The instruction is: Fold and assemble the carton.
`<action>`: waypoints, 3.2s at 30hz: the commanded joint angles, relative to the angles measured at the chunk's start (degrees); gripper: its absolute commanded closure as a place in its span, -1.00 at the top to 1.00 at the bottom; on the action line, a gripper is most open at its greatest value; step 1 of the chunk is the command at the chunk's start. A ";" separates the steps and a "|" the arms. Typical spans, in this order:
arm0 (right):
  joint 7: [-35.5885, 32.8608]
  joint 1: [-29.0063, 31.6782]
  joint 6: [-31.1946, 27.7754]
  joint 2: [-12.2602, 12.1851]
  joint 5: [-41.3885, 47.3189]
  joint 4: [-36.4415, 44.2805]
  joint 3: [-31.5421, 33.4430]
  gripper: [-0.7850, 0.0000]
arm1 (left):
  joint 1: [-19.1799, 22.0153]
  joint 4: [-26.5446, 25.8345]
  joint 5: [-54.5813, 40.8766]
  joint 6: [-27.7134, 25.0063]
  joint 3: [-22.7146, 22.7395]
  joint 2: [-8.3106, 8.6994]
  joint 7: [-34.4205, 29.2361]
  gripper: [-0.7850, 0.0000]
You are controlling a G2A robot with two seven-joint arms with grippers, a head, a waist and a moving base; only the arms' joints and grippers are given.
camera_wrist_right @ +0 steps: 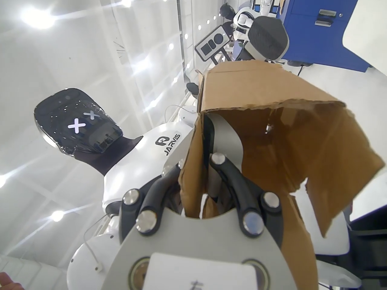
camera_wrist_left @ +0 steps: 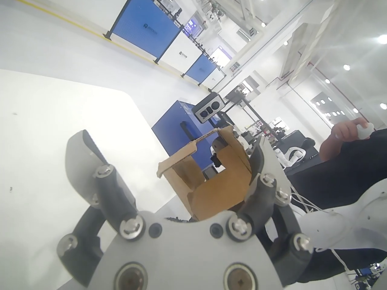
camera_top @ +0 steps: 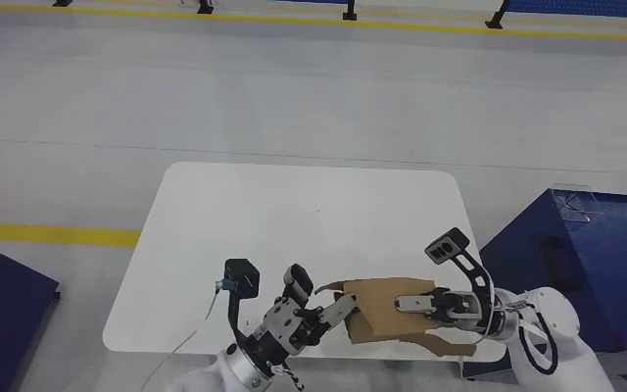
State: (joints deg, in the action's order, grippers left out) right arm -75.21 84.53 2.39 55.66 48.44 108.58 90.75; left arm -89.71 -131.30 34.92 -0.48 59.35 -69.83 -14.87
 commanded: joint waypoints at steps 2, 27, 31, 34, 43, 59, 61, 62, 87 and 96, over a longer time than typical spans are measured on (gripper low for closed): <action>-0.01 0.31 -0.64 -0.03 -0.34 0.09 0.14 -1.00 | 0.69 0.78 1.40 1.18 -0.90 -0.11 -0.95 1.00; -2.20 -2.13 13.13 0.20 16.38 -6.52 -2.24 -1.00 | -0.73 -0.93 2.36 0.83 -0.06 -0.55 4.09 1.00; -3.84 -4.73 21.24 0.37 23.57 -10.01 -3.79 -1.00 | -3.36 -2.19 0.91 -0.53 3.29 -0.09 3.70 1.00; -2.37 -5.62 24.32 0.28 26.65 -10.24 -6.34 -1.00 | -4.02 -2.14 0.16 -1.61 4.92 0.05 4.28 1.00; 2.37 -7.69 29.07 -2.63 32.44 -9.68 -12.63 -1.00 | -3.82 -0.10 1.33 -1.80 7.61 0.03 6.88 1.00; -0.86 -10.24 25.83 -7.82 31.08 -11.43 -17.11 -1.00 | -0.04 1.02 -1.03 -3.71 5.06 -0.05 -2.80 1.00; -1.05 -10.57 25.64 -8.17 30.99 -11.60 -17.49 -1.00 | 0.13 0.93 -2.12 -4.16 4.95 -0.02 -4.06 1.00; -1.14 -10.77 25.55 -8.32 30.90 -11.76 -17.67 -1.00 | 0.22 0.94 -2.63 -4.47 4.95 -0.01 -4.41 1.00; -2.67 -13.41 24.02 -9.88 27.76 -11.82 -21.68 -1.00 | 4.58 3.28 -1.60 -1.12 -0.59 -0.22 -13.49 1.00; -2.99 -13.46 23.70 -10.31 27.02 -11.05 -22.41 -1.00 | 6.90 4.68 1.61 1.91 -3.66 -0.60 -15.13 1.00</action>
State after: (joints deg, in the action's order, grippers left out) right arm -78.21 71.12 26.07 45.38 75.33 97.53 68.32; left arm -83.00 -126.63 36.42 1.12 55.82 -70.39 -30.16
